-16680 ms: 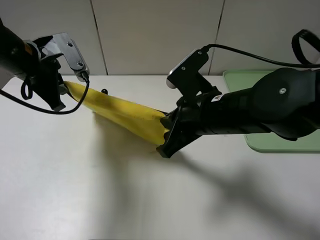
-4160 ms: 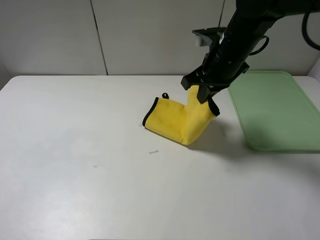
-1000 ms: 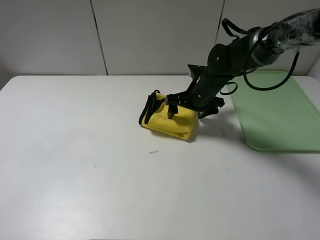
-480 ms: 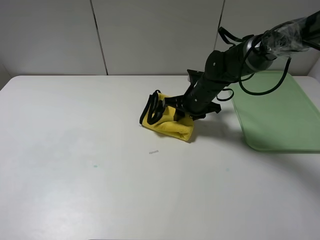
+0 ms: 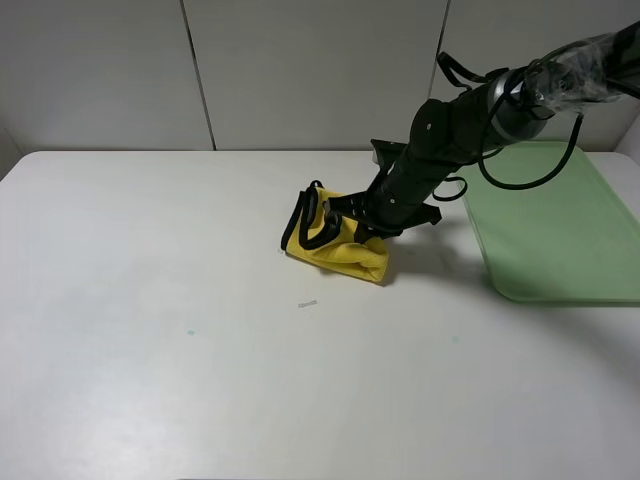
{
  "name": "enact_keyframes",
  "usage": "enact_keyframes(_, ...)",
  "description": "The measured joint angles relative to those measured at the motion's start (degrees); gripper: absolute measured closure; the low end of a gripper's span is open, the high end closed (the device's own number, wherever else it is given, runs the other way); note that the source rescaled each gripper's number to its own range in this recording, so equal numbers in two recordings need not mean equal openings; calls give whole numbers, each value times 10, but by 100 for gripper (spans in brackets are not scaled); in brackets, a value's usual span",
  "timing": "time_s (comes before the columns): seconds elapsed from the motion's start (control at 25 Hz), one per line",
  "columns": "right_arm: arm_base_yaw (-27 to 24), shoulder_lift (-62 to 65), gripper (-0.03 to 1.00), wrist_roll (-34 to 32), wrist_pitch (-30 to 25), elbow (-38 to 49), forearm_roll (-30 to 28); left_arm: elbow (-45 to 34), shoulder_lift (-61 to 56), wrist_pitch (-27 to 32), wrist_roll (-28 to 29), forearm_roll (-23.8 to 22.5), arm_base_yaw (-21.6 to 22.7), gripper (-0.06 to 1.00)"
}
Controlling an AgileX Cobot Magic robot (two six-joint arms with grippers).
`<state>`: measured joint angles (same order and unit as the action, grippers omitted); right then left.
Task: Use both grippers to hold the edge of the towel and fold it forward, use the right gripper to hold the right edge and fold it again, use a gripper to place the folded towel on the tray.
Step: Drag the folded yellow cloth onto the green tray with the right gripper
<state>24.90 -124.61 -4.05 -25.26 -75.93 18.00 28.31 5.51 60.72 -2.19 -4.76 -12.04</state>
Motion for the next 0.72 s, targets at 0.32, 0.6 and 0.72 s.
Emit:
enact_keyframes(0.32, -5, 44, 87, 7, -49, 1, -85, 0, 0, 0, 0, 0, 0, -5)
enact_keyframes(0.6, -63, 99, 87, 8, -99, 1, -157, 0, 0, 0, 0, 0, 0, -5)
enact_keyframes(0.72, -105, 118, 87, 15, -118, 1, -174, 0, 0, 0, 0, 0, 0, -5)
